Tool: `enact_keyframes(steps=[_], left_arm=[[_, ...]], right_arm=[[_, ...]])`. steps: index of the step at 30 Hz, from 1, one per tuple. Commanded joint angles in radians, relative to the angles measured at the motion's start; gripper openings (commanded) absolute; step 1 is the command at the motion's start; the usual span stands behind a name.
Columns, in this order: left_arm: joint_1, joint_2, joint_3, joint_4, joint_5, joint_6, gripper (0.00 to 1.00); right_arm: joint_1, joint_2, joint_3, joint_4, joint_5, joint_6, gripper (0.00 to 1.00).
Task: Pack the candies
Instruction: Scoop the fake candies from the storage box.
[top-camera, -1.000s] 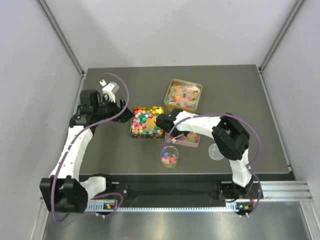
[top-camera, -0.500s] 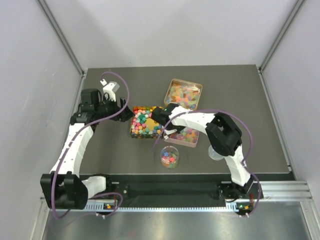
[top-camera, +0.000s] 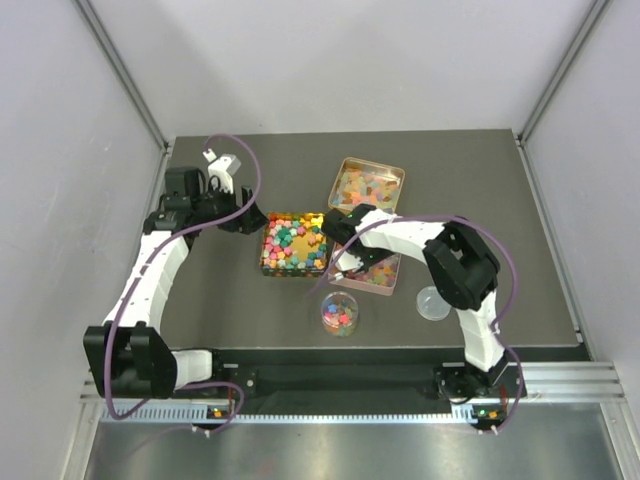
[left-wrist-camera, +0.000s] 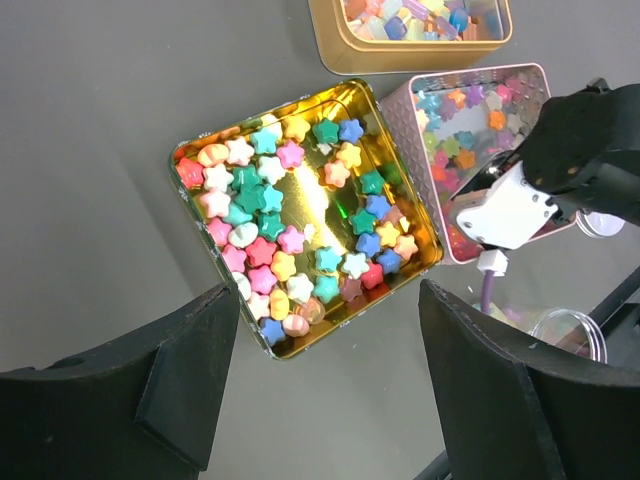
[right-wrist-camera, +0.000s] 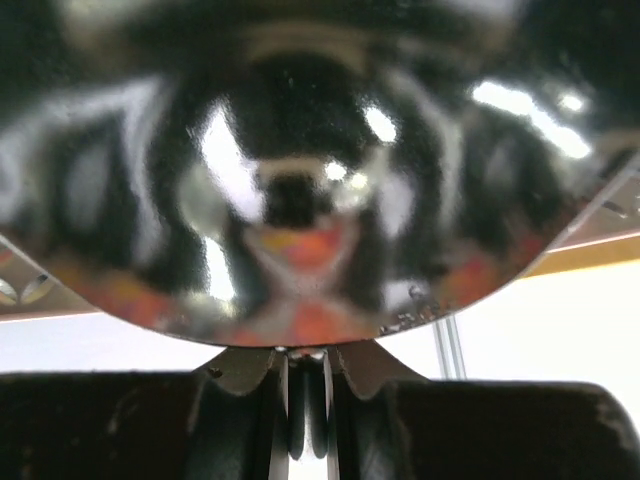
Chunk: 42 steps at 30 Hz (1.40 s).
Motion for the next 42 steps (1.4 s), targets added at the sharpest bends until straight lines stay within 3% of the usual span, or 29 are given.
enact_keyframes(steps=[1,9,19,34,42], left_arm=[[0.006,0.021,0.058,-0.002,-0.007,0.019,0.77],[0.006,0.050,0.086,-0.011,-0.027,0.018,0.77],[0.006,0.090,0.148,-0.054,-0.062,0.090,0.77],[0.061,0.162,0.231,-0.057,-0.120,0.177,0.78],[0.073,0.221,0.265,-0.030,-0.128,0.184,0.78]], right_arm=[[-0.031,-0.062,-0.051,0.065,-0.132,-0.044,0.00],[-0.096,-0.053,0.016,0.063,-0.301,-0.030,0.00],[-0.143,-0.122,-0.001,0.074,-0.393,-0.075,0.00],[-0.174,-0.279,-0.137,0.105,-0.510,-0.127,0.00],[-0.229,-0.343,-0.275,0.214,-0.567,-0.145,0.00]])
